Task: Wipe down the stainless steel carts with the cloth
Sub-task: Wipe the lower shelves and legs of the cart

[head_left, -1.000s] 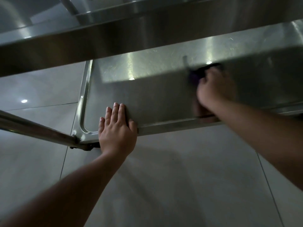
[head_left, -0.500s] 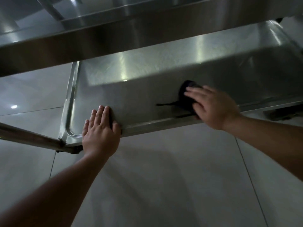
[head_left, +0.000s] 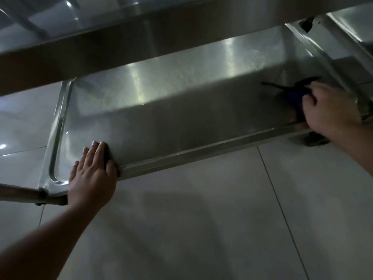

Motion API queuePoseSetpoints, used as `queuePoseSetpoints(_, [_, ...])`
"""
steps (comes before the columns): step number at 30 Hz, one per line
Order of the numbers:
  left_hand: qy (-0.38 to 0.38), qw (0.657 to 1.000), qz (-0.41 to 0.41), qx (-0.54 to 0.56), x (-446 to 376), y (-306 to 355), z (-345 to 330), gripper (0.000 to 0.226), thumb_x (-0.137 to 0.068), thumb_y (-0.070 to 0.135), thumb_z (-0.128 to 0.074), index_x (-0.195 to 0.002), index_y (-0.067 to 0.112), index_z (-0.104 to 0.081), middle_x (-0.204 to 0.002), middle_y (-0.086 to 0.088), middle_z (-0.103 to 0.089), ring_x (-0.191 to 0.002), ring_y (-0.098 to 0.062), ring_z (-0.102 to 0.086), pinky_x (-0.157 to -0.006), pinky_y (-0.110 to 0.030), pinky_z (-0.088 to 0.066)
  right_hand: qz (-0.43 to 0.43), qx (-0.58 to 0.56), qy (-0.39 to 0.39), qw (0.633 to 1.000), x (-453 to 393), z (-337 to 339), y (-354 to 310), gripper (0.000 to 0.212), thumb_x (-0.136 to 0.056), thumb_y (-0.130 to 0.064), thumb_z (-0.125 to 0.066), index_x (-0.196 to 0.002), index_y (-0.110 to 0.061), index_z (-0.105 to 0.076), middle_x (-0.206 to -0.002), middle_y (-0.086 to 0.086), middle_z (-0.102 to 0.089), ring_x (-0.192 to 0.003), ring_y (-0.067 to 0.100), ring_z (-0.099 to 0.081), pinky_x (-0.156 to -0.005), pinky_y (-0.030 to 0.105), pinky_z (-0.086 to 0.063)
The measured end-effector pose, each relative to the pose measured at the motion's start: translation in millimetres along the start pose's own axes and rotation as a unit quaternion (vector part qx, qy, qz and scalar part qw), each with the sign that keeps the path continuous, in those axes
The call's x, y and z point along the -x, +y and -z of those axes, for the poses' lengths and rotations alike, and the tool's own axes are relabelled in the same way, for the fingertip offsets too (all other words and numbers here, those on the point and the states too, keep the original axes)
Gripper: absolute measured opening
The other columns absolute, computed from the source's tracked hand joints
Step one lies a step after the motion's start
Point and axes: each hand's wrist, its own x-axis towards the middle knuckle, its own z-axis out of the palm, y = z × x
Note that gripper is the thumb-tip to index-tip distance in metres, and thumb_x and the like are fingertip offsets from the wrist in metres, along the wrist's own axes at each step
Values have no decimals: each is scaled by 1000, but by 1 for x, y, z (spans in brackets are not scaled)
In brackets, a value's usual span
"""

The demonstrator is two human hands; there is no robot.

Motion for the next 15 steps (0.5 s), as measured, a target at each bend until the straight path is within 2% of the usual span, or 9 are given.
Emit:
queuePoseSetpoints(3, [2, 1000, -13, -11, -2, -10, -4, 74, -100, 54, -18, -170, 32, -14, -178, 11, -6, -162, -8, -1, -132, -42, -7, -95, -5, -20, 995, -47, -6, 37, 65, -94, -51, -28, -141, -14, -54, -153, 11, -51, -137, 40, -50, -118, 54, -40])
queuePoseSetpoints(6, [0, 1000, -21, -15, -5, -18, -8, 71, -102, 54, -17, -170, 34, -11, -177, 15, -4, -160, -1, 3, -132, -41, -7, -125, -10, -13, 992, -90, -22, 77, 68, -93, -55, -25, -144, -15, -47, -157, 10, -43, -144, 36, -43, -123, 52, -32])
queuePoseSetpoints(10, [1, 1000, -17, -22, -5, -21, -11, 69, -105, 54, -15, -170, 34, -9, -177, 15, -4, -160, 1, 6, -132, -42, -7, -192, -76, 8, 978, -143, -45, 110, 71, -91, -65, -24, -141, -18, -43, -147, 18, -50, -136, 42, -50, -119, 56, -38])
queuePoseSetpoints(12, [-3, 1000, -15, -23, -5, -19, -11, 69, -105, 54, -16, -170, 33, -8, -177, 13, -4, -160, -1, 5, -132, -43, -8, -194, -77, 10, 978, -141, -50, 108, 70, -91, -63, -21, -141, -19, -43, -150, 17, -47, -140, 41, -47, -122, 56, -34])
queuePoseSetpoints(15, [-9, 1000, -6, -16, -4, -14, -11, 70, -104, 53, -16, -170, 32, -8, -178, 11, -3, -161, -3, 5, -132, -45, -8, -111, -48, 3, 993, -93, -37, 79, 60, -97, -55, -26, -140, -18, -46, -153, 11, -47, -140, 38, -47, -121, 53, -35])
